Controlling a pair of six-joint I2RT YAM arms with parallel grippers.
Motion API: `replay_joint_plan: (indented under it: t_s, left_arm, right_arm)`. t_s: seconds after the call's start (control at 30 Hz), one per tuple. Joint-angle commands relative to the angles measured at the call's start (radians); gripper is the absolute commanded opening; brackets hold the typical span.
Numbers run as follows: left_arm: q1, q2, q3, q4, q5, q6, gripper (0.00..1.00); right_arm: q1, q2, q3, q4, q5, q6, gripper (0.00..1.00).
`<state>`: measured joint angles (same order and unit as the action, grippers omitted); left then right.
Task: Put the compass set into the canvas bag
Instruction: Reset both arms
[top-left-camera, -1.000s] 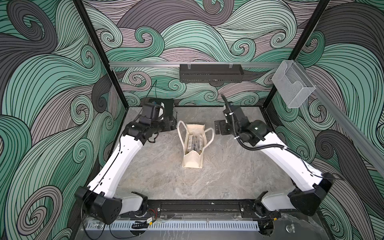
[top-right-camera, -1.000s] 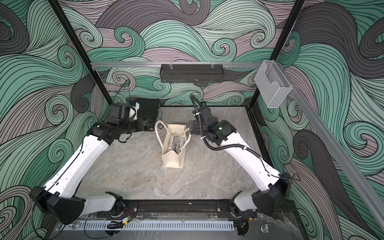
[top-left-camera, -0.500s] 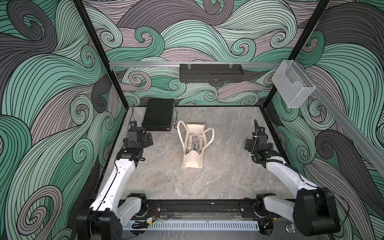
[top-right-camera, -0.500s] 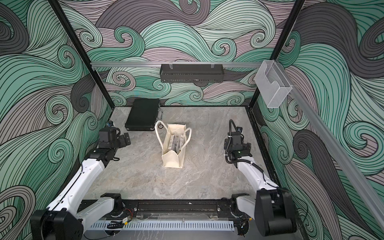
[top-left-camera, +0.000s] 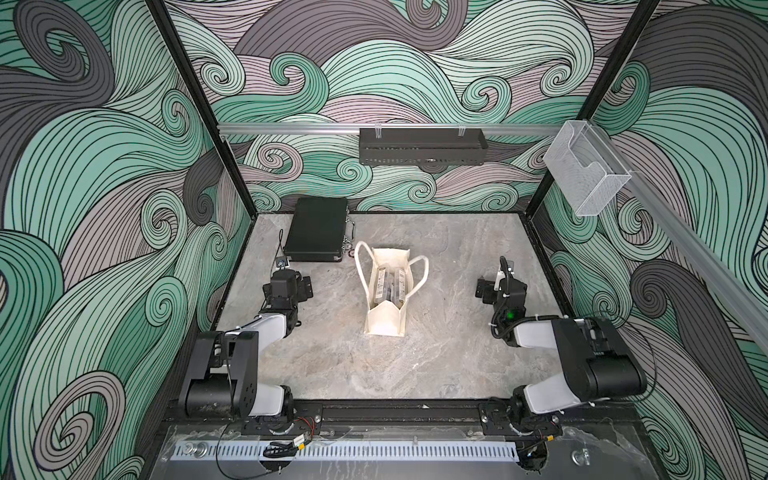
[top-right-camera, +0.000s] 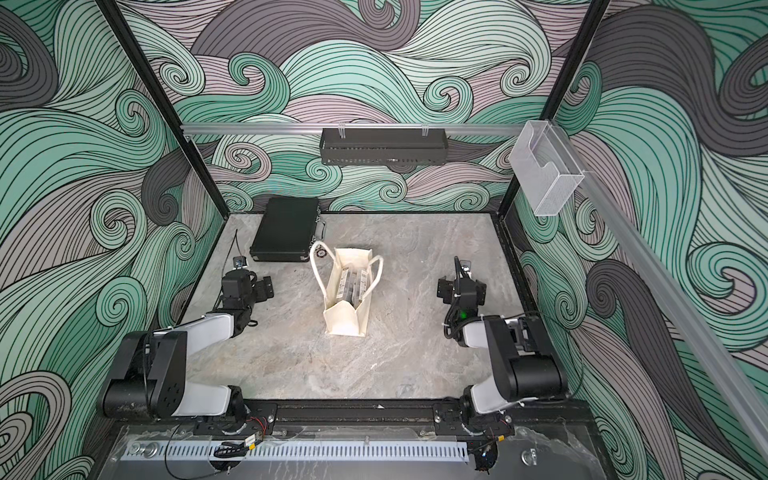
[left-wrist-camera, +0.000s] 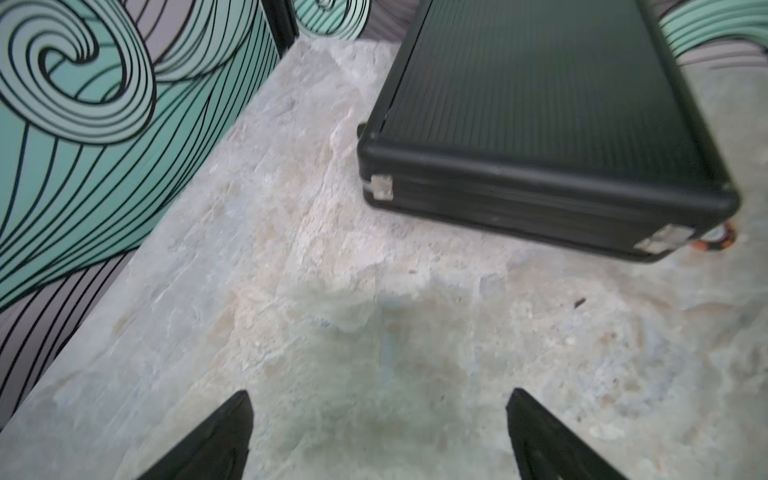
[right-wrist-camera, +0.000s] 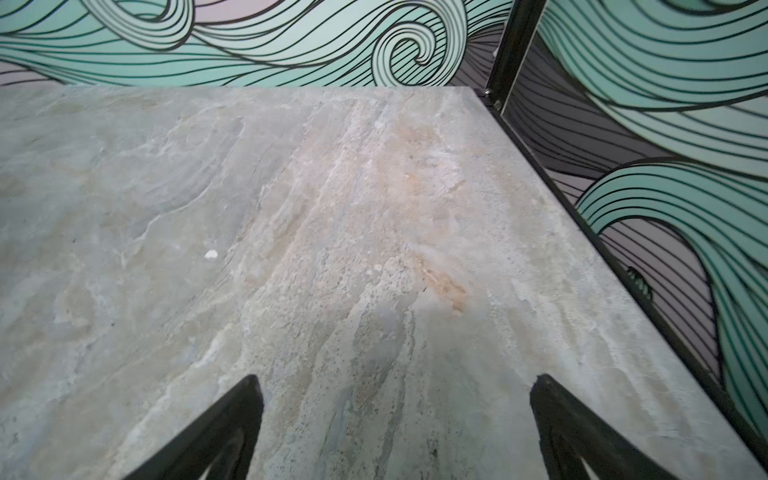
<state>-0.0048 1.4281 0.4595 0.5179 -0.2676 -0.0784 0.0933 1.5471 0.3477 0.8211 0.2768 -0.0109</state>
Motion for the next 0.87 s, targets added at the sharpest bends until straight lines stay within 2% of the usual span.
replay_joint_plan:
  t_s: [0.0, 0.07, 0.17, 0.63, 0.83]
  left_arm:
    - [0.006, 0.115, -0.068, 0.344, 0.078, 0.086, 0.96]
    - [0.007, 0.152, -0.065, 0.394, 0.056, 0.083, 0.96]
    - [0.012, 0.086, 0.010, 0.136, 0.023, 0.017, 0.98]
    - [0.019, 0.095, 0.014, 0.148, 0.034, 0.020, 0.99]
    - [0.018, 0.095, 0.013, 0.148, 0.034, 0.020, 0.98]
  right_arm:
    - [-0.021, -0.019, 0.027, 0.071, -0.111, -0.039, 0.99]
    - [-0.024, 0.002, 0.021, 0.114, -0.108, -0.037, 0.99]
    - [-0.024, -0.012, 0.030, 0.076, -0.111, -0.035, 0.99]
    - [-0.027, -0.008, 0.041, 0.058, -0.119, -0.034, 0.99]
    - [-0.060, -0.005, 0.063, 0.015, -0.200, -0.020, 0.99]
